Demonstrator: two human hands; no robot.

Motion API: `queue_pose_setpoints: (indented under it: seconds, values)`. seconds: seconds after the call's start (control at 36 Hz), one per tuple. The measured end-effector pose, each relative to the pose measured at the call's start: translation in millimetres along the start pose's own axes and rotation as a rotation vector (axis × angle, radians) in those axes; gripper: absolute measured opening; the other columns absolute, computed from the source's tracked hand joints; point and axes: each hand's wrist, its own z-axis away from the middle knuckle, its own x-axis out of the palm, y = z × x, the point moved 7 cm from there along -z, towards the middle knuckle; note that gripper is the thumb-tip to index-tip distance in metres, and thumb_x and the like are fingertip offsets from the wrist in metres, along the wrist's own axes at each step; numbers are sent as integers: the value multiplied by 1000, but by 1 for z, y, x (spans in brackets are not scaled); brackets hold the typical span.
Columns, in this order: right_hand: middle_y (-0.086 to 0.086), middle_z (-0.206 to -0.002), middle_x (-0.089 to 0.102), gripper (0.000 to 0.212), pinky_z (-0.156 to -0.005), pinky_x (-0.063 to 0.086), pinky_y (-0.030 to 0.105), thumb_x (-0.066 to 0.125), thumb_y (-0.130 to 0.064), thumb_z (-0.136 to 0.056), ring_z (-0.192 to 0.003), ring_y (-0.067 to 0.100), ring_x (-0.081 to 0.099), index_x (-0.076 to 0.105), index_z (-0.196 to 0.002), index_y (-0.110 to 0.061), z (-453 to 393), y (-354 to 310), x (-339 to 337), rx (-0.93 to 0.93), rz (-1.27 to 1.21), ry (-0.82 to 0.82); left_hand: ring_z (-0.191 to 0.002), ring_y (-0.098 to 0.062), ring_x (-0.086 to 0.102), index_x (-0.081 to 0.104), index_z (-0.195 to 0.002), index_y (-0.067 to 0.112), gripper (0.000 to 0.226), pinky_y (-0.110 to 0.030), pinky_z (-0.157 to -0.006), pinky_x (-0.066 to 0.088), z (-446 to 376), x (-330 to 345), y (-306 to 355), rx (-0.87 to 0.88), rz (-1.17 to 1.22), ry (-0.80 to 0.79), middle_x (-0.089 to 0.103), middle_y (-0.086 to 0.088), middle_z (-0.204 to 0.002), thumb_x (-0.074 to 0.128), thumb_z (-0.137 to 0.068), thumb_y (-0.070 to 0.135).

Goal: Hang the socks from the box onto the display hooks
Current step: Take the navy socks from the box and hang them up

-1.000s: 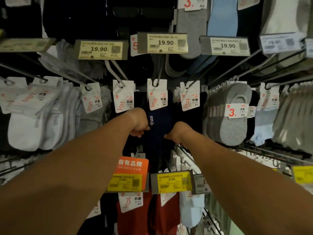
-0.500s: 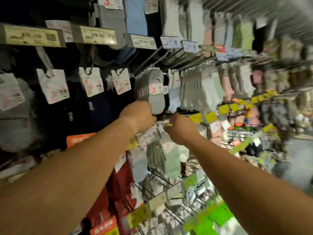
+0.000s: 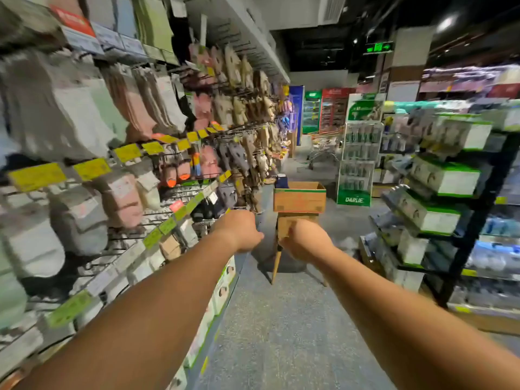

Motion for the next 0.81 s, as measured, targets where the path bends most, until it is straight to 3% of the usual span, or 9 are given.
queue_pose_setpoints:
  seconds: [0.14, 0.28, 0.39, 0.5, 0.64, 0.69, 0.81]
  values:
    - [7, -105, 70, 29, -64, 42, 30, 54, -36, -89, -82, 29, 61, 66, -109, -19, -50, 70, -7, 89, -21, 52, -107, -31, 63, 66, -102, 15, 31, -34, -80, 48, -62, 19, 61, 58, 50, -16, 68, -10, -116, 60, -93, 45]
    - [6, -105, 69, 31, -65, 43, 29, 54, -38, -89, -78, 27, 57, 65, -111, -20, -107, 109, 1, 112, -22, 18, -108, -30, 63, 64, -102, 17, 25, -33, -83, 49, -114, 38, 79, 55, 115, -58, 67, -7, -112, 60, -95, 41]
    - [8, -110, 69, 33, -71, 44, 28, 58, -37, -91, -97, 30, 65, 65, -116, -18, -152, 132, 22, 129, -79, 2, -108, -31, 62, 59, -102, 20, 25, -38, -88, 53, -160, 68, 68, 26, 88, -115, 66, -8, -116, 58, -96, 44]
    - [7, -108, 69, 33, -74, 50, 31, 60, -39, -90, -97, 30, 65, 65, -112, -15, -199, 148, 55, 177, -109, -45, -102, -30, 62, 62, -107, 16, 33, -41, -88, 55, -212, 99, 45, -33, 73, -190, 66, -8, -112, 57, -96, 46]
    - [7, -102, 69, 21, -67, 44, 28, 59, -36, -93, -77, 24, 56, 63, -100, -17, -273, 161, 82, 208, -117, -99, -100, -32, 63, 61, -99, 16, 27, -38, -82, 53, -294, 125, 14, -75, 110, -193, 67, -11, -110, 57, -96, 42]
    - [7, -101, 70, 21, -67, 46, 29, 60, -37, -91, -80, 25, 60, 62, -96, -17, -305, 166, 87, 230, -134, -102, -99, -32, 63, 60, -95, 17, 24, -36, -79, 51, -329, 132, 5, -89, 111, -204, 67, -11, -110, 57, -95, 41]
    - [8, -109, 70, 31, -74, 49, 30, 59, -38, -90, -96, 29, 65, 65, -111, -15, -374, 184, 97, 270, -176, -95, -96, -33, 63, 55, -84, 14, 30, -34, -73, 45, -411, 140, -4, -71, 83, -219, 68, -12, -102, 56, -96, 41]
